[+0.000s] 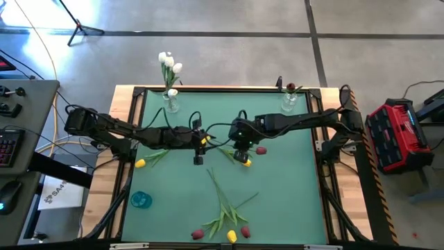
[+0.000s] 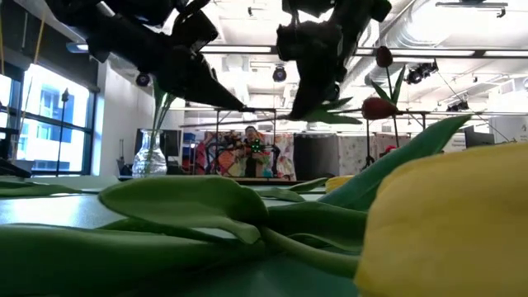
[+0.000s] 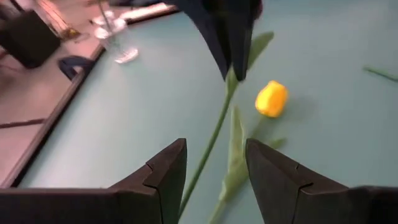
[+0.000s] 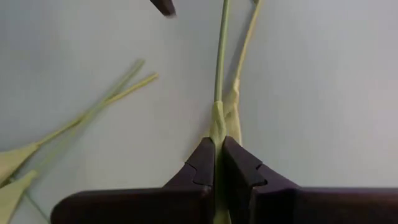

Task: Sort flowers into vase by color
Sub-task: Put the red flower into the right transparent vase

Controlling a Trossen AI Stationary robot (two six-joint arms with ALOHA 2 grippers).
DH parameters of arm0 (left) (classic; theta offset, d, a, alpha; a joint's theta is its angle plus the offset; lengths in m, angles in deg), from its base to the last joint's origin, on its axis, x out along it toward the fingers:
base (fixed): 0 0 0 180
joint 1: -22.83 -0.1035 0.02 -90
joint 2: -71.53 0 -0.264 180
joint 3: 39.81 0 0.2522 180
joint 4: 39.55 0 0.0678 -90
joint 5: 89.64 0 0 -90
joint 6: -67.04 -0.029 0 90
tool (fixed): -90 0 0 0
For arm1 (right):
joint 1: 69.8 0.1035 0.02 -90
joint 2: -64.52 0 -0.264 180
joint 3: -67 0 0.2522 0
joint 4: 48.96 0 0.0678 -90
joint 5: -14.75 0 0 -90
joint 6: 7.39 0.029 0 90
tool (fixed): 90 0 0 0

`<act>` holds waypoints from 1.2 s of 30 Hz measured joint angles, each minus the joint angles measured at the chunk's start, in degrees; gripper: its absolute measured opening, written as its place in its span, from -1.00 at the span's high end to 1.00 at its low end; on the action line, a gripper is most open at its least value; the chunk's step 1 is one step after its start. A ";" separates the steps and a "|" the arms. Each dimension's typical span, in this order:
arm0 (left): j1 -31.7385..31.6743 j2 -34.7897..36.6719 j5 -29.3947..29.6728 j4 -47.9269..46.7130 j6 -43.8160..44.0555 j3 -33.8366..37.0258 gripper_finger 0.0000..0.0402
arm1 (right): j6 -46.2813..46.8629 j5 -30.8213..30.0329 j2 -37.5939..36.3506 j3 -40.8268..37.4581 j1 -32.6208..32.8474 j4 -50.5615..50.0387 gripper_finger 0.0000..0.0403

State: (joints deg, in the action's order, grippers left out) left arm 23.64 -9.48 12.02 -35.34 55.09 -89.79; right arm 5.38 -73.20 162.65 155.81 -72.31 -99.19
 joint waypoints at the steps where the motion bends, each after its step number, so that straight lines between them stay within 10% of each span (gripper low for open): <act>1: 0.01 0.00 -0.08 -0.58 0.76 0.00 0.23 | -0.02 -0.01 0.00 0.23 0.14 0.10 0.98; 24: 0.05 -0.15 -2.88 -6.94 -2.26 0.00 0.72 | -0.25 1.79 -0.02 0.33 2.32 0.71 0.98; 36: 1.46 -0.15 2.66 -6.04 -5.82 0.00 0.60 | -0.43 2.99 -0.04 0.33 2.31 0.73 0.98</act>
State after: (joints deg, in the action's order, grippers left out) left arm 25.10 -9.64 14.69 -41.38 49.27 -89.79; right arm 4.94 -70.21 162.60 156.14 -70.00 -98.46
